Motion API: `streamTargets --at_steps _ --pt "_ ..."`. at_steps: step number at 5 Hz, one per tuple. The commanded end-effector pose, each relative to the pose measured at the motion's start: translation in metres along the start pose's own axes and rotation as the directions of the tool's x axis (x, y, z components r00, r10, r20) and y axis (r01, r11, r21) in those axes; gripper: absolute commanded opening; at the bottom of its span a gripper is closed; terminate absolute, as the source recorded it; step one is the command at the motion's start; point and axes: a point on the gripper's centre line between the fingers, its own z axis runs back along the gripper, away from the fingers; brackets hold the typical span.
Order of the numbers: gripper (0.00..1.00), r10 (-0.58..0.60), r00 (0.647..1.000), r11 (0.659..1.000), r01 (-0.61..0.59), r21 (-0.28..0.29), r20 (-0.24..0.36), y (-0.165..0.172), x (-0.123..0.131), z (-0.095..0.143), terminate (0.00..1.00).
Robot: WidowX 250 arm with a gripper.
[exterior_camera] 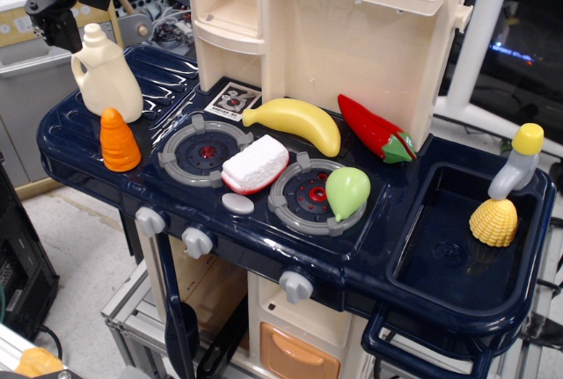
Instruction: Put detergent in sink
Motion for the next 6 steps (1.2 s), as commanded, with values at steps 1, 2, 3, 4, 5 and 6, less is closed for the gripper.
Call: streamTargets --at_steps 1,2,3,4,5,6 --pt "1.0 -0.033 0.997 0.999 0.032 0.009 0.075 0.01 0.01 -0.01 0.0" --pt "1.0 -0.037 0.991 0.999 0.037 0.0 0.132 0.012 0.016 -0.015 0.0" --pt "0.0 -0.04 0.984 0.999 0.045 -0.024 0.173 0.016 0.019 -0.018 0.0" --pt "0.0 -0.022 0.98 0.998 0.033 -0.054 0.199 0.016 0.021 -0.013 0.0" --pt "0.0 0.082 0.98 0.991 -0.06 -0.123 0.181 0.02 0.033 0.029 0.0" --pt "0.0 0.22 0.965 0.966 -0.194 -0.174 0.143 0.022 0.07 0.074 0.0"
